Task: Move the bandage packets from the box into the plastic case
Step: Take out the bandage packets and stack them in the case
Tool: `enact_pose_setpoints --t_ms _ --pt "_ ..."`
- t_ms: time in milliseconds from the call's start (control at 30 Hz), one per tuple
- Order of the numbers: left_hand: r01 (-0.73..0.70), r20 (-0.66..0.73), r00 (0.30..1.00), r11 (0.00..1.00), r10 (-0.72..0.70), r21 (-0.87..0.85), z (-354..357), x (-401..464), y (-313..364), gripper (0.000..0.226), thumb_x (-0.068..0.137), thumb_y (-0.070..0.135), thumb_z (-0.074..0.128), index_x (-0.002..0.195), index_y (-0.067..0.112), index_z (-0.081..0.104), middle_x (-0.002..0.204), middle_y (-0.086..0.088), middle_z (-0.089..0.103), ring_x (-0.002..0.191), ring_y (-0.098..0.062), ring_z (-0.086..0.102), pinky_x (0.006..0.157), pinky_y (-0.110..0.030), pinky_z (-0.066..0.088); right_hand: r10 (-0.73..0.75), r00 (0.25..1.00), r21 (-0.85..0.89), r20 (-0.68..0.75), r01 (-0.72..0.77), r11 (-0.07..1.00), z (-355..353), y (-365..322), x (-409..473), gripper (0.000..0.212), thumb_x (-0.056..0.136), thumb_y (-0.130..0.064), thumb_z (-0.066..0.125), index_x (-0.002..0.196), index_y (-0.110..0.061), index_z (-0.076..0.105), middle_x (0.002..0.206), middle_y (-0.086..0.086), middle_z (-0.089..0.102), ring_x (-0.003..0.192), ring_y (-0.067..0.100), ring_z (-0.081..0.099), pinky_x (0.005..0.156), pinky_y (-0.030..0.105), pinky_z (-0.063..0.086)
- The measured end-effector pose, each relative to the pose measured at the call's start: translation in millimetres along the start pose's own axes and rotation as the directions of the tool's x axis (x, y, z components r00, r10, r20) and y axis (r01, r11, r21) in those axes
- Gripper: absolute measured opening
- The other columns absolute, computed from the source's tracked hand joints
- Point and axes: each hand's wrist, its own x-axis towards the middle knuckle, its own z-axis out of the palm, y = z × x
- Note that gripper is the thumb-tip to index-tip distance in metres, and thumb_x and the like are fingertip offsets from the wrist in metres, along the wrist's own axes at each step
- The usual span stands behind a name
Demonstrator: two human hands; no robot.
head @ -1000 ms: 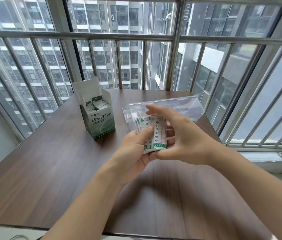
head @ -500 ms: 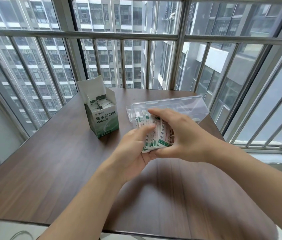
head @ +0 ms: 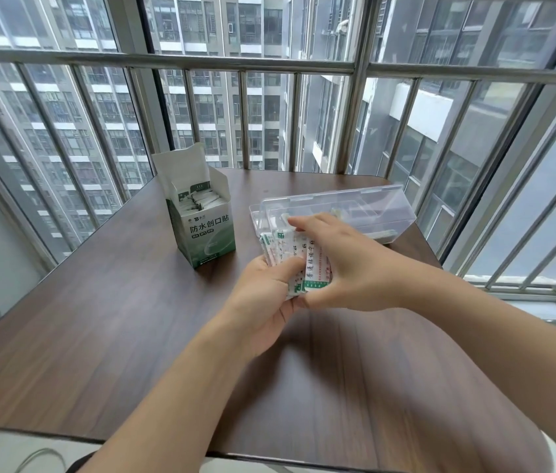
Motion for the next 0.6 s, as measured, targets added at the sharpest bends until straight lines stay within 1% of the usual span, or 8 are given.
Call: enact_pose_setpoints --t_ms 133,233,267,400,467,533,600 --pt "-0.006 0.008 1.0 0.999 0.007 -0.032 -1.3 -0.9 3.5 0.021 0.101 0.012 0.049 0.112 0.008 0.066 0.097 -0.011 0.075 0.083 -0.02 0.072 0.07 -0.037 0.057 -0.031 0.999 -0.024 -0.022 0.031 0.999 -4.2 0.9 2.3 0.102 0.072 -0.038 0.086 0.155 -0.018 0.03 0.143 -0.006 0.043 0.133 0.009 0.039 0.104 0.012 0.026" --pt "-0.007 -0.005 1.0 0.997 0.007 -0.081 -2.7 -1.1 5.0 0.024 0.101 0.013 0.049 0.119 0.005 0.064 0.108 -0.015 0.074 0.093 -0.026 0.073 0.079 -0.041 0.059 -0.09 0.992 -0.029 -0.085 0.088 0.996 -9.7 1.8 -3.2 0.098 0.071 -0.036 0.087 0.152 -0.017 0.035 0.138 -0.005 0.048 0.126 0.006 0.043 0.101 0.006 0.027" --pt "-0.01 -0.007 1.0 0.996 0.009 -0.084 -2.5 -1.2 5.4 0.025 0.101 0.012 0.049 0.12 0.004 0.064 0.109 -0.017 0.074 0.095 -0.028 0.073 0.079 -0.041 0.06 -0.103 0.99 -0.025 -0.097 0.101 0.995 -10.7 2.4 -5.3 0.097 0.071 -0.035 0.088 0.152 -0.016 0.037 0.136 -0.005 0.049 0.123 0.005 0.044 0.1 0.004 0.028" --pt "-0.047 -0.048 0.998 0.996 0.043 -0.072 -0.6 -2.0 7.4 0.024 0.101 0.008 0.049 0.119 0.003 0.064 0.106 -0.017 0.075 0.09 -0.026 0.074 0.065 -0.032 0.062 -0.121 0.981 0.016 -0.151 0.125 0.992 -12.5 6.0 -9.7 0.092 0.07 -0.034 0.089 0.147 -0.015 0.044 0.133 -0.005 0.054 0.121 0.006 0.05 0.104 0.011 0.034" --pt "-0.057 -0.072 0.996 0.995 0.051 -0.078 0.0 -0.7 8.0 0.024 0.101 0.007 0.049 0.119 0.003 0.064 0.106 -0.016 0.075 0.088 -0.024 0.074 0.062 -0.031 0.061 -0.117 0.978 0.029 -0.173 0.123 0.992 -13.5 6.0 -10.3 0.089 0.07 -0.033 0.089 0.145 -0.015 0.046 0.132 -0.006 0.054 0.119 0.004 0.05 0.102 0.009 0.034" --pt "-0.056 -0.067 0.996 0.996 0.052 -0.071 1.5 -0.2 8.5 0.023 0.101 0.006 0.05 0.118 0.003 0.065 0.104 -0.014 0.075 0.085 -0.022 0.074 0.06 -0.029 0.06 -0.103 0.976 0.035 -0.19 0.112 0.993 -13.9 5.5 -10.3 0.085 0.071 -0.03 0.088 0.144 -0.016 0.046 0.13 -0.007 0.054 0.117 0.003 0.05 0.098 0.005 0.033" --pt "-0.055 -0.046 0.998 0.997 0.053 -0.056 3.3 -0.7 7.8 0.022 0.099 0.005 0.054 0.117 0.003 0.066 0.106 -0.015 0.075 0.086 -0.021 0.074 0.063 -0.029 0.061 -0.099 0.981 0.015 -0.165 0.103 0.995 -11.8 4.7 -8.7 0.086 0.072 -0.031 0.085 0.146 -0.018 0.043 0.131 -0.006 0.051 0.117 0.005 0.049 0.099 0.009 0.035"
